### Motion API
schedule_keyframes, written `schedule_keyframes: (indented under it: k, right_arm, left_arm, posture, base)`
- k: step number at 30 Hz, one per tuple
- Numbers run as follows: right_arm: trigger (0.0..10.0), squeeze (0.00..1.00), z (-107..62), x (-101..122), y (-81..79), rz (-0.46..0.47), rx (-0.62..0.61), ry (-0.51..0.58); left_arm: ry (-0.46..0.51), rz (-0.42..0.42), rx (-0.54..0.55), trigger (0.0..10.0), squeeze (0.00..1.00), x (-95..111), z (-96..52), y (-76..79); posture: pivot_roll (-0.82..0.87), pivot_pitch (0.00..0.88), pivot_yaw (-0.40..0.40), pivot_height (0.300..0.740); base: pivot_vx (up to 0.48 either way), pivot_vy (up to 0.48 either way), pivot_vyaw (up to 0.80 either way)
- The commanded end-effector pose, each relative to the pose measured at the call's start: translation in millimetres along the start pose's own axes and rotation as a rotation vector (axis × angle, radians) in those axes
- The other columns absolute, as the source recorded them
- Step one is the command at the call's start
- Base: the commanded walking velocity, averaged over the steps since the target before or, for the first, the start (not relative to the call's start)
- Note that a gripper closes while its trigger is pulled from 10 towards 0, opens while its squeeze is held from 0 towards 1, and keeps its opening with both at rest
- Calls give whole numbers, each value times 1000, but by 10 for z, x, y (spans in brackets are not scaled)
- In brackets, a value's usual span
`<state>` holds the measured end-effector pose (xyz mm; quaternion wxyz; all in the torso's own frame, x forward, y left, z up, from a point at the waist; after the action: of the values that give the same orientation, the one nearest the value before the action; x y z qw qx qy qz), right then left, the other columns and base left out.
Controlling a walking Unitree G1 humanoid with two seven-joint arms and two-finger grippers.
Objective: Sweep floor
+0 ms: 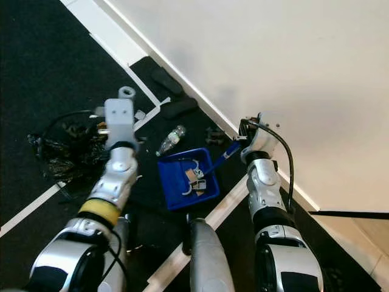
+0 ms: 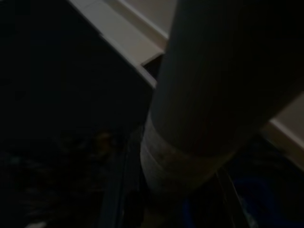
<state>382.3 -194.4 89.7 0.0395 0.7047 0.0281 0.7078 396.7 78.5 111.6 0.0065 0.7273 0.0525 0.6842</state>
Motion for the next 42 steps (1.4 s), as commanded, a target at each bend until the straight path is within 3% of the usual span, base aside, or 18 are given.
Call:
schedule_keyframes:
  k: [1,5,6,8,12,15,21,24,26,30,32,35,36,38,39,40,41,42]
  right_arm:
    - [10000,0,-273,-593,-122,-23,63,-234]
    - [10000,0,-304,-632,-114,-26,59,-245]
    - [10000,0,-304,-632,-114,-26,59,-245]
    - [10000,0,-335,-668,-117,-28,56,-254]
    - [10000,0,-346,-679,-121,-28,56,-255]
    - [10000,0,-357,-696,-120,-29,57,-261]
    - [10000,0,-333,-683,-123,-27,57,-265]
    - [10000,0,-324,-679,-120,-23,56,-266]
    - [10000,0,-306,-662,-118,-19,54,-263]
    - [10000,0,-258,-624,-116,-5,46,-259]
    - [10000,0,-253,-620,-116,-3,46,-259]
    - [10000,0,-206,-583,-106,4,40,-258]
    - [10000,0,-206,-583,-106,4,40,-258]
    - [10000,0,-181,-561,-100,11,34,-258]
    - [10000,0,-181,-561,-100,11,34,-258]
    - [10000,0,-170,-554,-98,16,29,-259]
    - [10000,0,-163,-562,-92,34,19,-270]
    - [10000,0,-163,-562,-92,34,19,-270]
  left_arm:
    - [-50,-223,-181,10000,0,83,-108,730]
    - [-46,-363,-330,10000,0,397,-199,1271]
    - [-46,-363,-330,10000,0,397,-199,1271]
    - [-9,-438,-430,10000,0,659,-307,1593]
    - [8,-497,-472,10000,0,811,-354,1719]
    - [38,-569,-554,10000,0,1082,-448,1934]
    - [65,-572,-604,10000,0,1228,-474,1988]
    - [103,-498,-596,10000,0,1209,-413,1837]
    - [148,-373,-598,10000,0,1160,-352,1668]
    - [205,-183,-530,10000,0,1036,-154,1000]
    - [213,-161,-518,10000,0,1029,-138,908]
    - [246,-118,-427,10000,0,1017,-45,304]
    - [246,-118,-427,10000,0,1017,-45,304]
    - [253,-96,-390,10000,0,1000,-30,34]
    - [253,-96,-390,10000,0,1000,-30,34]
    - [248,-67,-363,10000,0,961,-24,-126]
    - [220,23,-329,10000,0,861,-45,-393]
    - [220,23,-329,10000,0,861,-45,-393]
  posture:
    - [-36,417,-111,740]
    - [-33,416,-108,740]
    - [-33,416,-108,740]
    - [-35,411,-105,740]
    - [-36,409,-106,740]
    - [-30,408,-106,740]
    - [-21,415,-102,740]
    - [0,391,-95,740]
    - [10,379,-93,740]
    - [38,341,-93,740]
    - [38,341,-93,740]
    - [65,284,-102,740]
    - [65,284,-102,740]
    - [76,249,-109,740]
    - [76,249,-109,740]
    - [81,233,-112,740]
    - [87,199,-116,740]
    - [87,199,-116,740]
  base:
    - [0,0,0]
    - [0,0,0]
    - [0,0,0]
    - [0,0,0]
    - [0,0,0]
    - [0,0,0]
    - [0,0,0]
    - [0,0,0]
    - [0,0,0]
    - [0,0,0]
    - [0,0,0]
    - [0,0,0]
    - [0,0,0]
    - [0,0,0]
    - [0,0,0]
    - [0,0,0]
    - [0,0,0]
    - [0,0,0]
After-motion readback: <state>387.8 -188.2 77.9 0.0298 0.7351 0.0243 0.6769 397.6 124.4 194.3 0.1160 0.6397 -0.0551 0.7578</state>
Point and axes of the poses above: a point about 5 cm out from each wrist's last joint towards the gripper, its own z axis pointing out of the wrist towards the gripper, its own x axis along the axis of the wrist's last joint, y = z × x, the point moved 4 cm from there along z, pointing out of the wrist towards the gripper, and after that the axes turned 8 degrees about -z, right-handed, at the moved point
